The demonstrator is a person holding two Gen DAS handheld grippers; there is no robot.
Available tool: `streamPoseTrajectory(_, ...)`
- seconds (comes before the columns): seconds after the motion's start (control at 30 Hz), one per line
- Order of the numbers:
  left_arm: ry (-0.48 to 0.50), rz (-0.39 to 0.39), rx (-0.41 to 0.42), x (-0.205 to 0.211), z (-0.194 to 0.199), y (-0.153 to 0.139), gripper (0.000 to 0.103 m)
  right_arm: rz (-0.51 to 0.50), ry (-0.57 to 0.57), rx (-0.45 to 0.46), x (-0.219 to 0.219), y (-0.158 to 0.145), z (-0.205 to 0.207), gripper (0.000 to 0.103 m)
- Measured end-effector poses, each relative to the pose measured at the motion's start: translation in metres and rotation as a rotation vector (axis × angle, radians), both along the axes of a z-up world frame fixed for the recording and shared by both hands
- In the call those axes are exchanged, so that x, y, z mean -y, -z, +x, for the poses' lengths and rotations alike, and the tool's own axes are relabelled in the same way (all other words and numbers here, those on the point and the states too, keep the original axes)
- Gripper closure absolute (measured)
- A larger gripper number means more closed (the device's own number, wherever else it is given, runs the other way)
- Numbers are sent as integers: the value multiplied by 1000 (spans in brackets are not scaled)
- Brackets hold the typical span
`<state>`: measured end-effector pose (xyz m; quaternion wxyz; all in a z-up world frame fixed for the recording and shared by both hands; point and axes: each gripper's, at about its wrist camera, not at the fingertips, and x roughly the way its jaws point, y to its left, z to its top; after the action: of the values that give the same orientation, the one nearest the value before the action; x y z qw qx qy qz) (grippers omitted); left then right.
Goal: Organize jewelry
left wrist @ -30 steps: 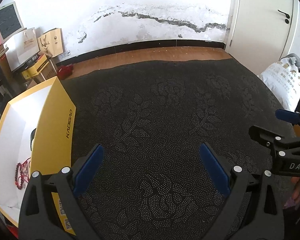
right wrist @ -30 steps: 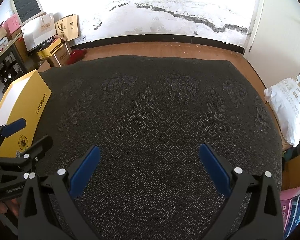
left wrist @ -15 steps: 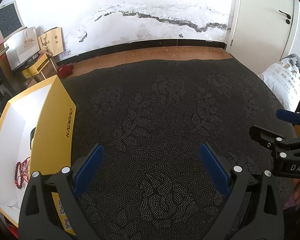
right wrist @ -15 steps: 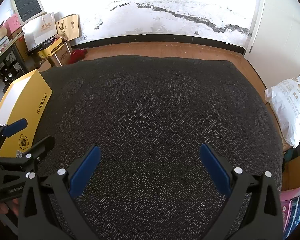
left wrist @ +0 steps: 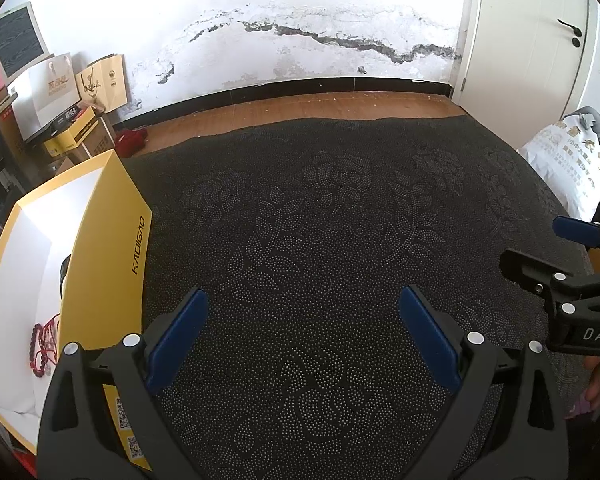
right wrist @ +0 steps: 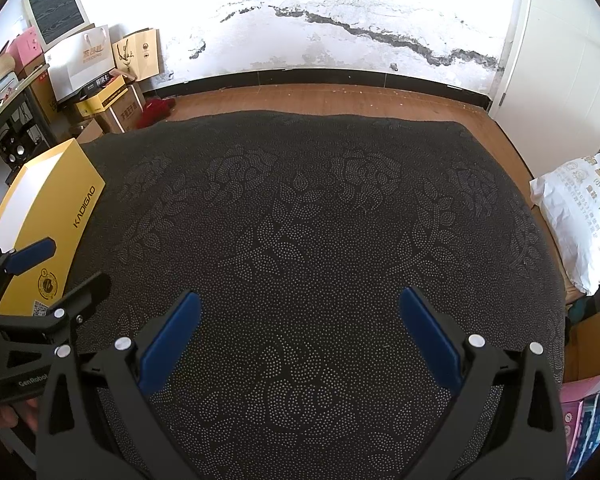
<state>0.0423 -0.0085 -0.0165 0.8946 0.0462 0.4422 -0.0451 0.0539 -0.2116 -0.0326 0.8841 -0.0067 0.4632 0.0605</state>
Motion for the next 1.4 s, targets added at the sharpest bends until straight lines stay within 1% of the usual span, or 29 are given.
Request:
streamPoseTrajectory(1.27,5,2,-8,4,3,3,9,0,-1,6,-2,-3,1,7)
streamPoseTrajectory(1.33,0,4,-10,4,3,3,6,-1,-2,7,-2,-3,1,7)
streamPoseTrajectory(1.4,-5,1,-13,3,3,3,6,-2,-2,9,-2,-4,2,7)
